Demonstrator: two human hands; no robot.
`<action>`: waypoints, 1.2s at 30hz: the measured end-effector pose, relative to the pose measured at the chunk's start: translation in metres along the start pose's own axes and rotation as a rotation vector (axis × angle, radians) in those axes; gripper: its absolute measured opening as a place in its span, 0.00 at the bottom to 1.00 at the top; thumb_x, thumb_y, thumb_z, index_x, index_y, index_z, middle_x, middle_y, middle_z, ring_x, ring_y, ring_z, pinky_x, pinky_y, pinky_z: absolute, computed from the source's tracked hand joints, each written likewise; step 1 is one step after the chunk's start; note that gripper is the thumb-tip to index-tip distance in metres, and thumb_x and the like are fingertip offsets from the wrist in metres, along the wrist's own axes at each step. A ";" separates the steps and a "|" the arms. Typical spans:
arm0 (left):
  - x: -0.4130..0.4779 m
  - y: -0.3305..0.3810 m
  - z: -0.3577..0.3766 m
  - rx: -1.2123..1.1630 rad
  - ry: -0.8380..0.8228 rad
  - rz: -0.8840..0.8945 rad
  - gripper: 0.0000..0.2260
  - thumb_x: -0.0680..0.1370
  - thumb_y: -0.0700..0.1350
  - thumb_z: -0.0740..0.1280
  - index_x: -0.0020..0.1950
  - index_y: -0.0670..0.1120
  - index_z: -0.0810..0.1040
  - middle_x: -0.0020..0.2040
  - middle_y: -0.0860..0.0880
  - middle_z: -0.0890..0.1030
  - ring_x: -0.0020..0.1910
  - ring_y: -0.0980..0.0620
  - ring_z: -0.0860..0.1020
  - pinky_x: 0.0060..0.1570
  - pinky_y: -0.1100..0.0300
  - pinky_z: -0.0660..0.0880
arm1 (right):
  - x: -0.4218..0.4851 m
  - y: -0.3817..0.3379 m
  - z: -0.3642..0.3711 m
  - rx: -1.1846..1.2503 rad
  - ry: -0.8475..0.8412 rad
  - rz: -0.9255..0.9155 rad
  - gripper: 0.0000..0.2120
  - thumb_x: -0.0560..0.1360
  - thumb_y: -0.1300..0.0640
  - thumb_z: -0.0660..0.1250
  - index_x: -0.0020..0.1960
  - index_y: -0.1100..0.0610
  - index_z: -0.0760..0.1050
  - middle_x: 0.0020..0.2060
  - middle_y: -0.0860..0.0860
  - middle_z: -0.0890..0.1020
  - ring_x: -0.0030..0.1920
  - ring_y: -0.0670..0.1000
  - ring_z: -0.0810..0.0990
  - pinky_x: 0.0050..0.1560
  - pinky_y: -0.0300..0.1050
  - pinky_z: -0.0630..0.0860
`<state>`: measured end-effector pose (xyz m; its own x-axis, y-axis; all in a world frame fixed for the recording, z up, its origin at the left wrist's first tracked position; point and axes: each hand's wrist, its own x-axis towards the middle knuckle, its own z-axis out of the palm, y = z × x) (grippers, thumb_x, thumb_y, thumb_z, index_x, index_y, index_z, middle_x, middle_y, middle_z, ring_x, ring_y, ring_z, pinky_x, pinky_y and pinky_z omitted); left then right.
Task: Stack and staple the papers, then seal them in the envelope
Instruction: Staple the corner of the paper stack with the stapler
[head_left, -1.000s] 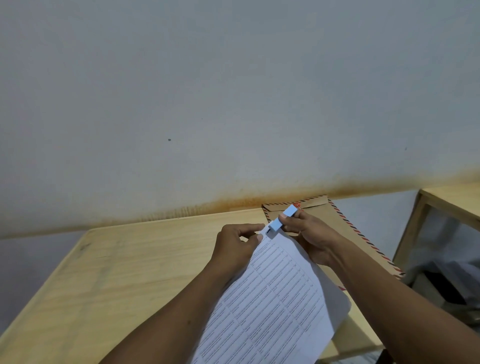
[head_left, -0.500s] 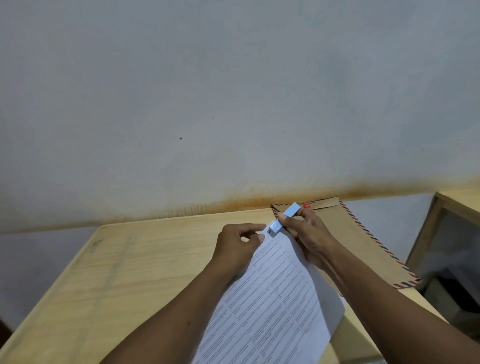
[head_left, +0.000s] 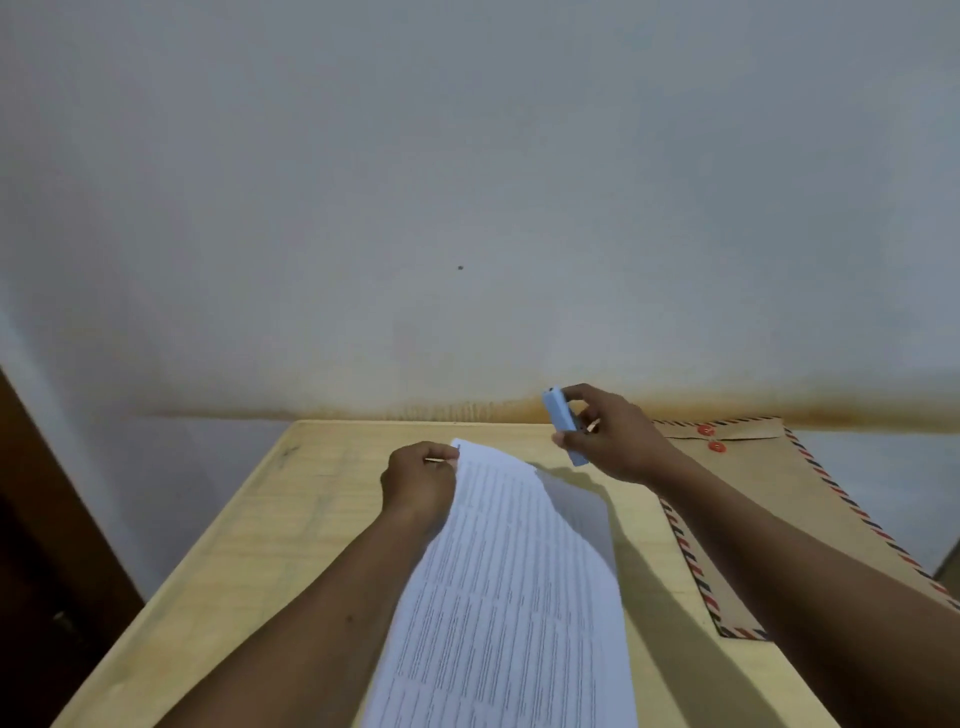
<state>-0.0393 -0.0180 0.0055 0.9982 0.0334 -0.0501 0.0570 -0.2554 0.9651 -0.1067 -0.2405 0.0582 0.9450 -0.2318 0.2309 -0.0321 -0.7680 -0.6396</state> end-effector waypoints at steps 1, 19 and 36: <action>0.007 -0.005 -0.008 -0.005 0.036 -0.019 0.08 0.81 0.40 0.67 0.47 0.48 0.85 0.48 0.50 0.83 0.35 0.56 0.76 0.31 0.65 0.70 | 0.005 -0.006 0.006 -0.071 -0.043 -0.041 0.23 0.74 0.51 0.73 0.68 0.46 0.72 0.46 0.48 0.78 0.44 0.51 0.77 0.39 0.42 0.71; 0.032 -0.074 -0.010 0.458 -0.048 0.239 0.20 0.80 0.45 0.69 0.73 0.47 0.74 0.70 0.52 0.76 0.71 0.51 0.72 0.64 0.60 0.70 | 0.085 0.010 0.118 -0.573 -0.189 -0.151 0.19 0.74 0.55 0.66 0.64 0.43 0.71 0.58 0.49 0.79 0.58 0.57 0.74 0.50 0.51 0.72; 0.038 -0.076 -0.003 0.610 -0.001 0.287 0.14 0.80 0.50 0.67 0.65 0.51 0.80 0.63 0.54 0.73 0.64 0.50 0.69 0.54 0.54 0.76 | 0.067 0.026 0.097 -0.454 -0.185 0.040 0.24 0.77 0.52 0.64 0.72 0.46 0.67 0.68 0.52 0.71 0.70 0.58 0.66 0.64 0.58 0.66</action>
<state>-0.0063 0.0059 -0.0688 0.9753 -0.1178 0.1867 -0.2102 -0.7541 0.6222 -0.0124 -0.2181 -0.0144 0.9808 -0.1877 0.0525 -0.1689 -0.9529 -0.2518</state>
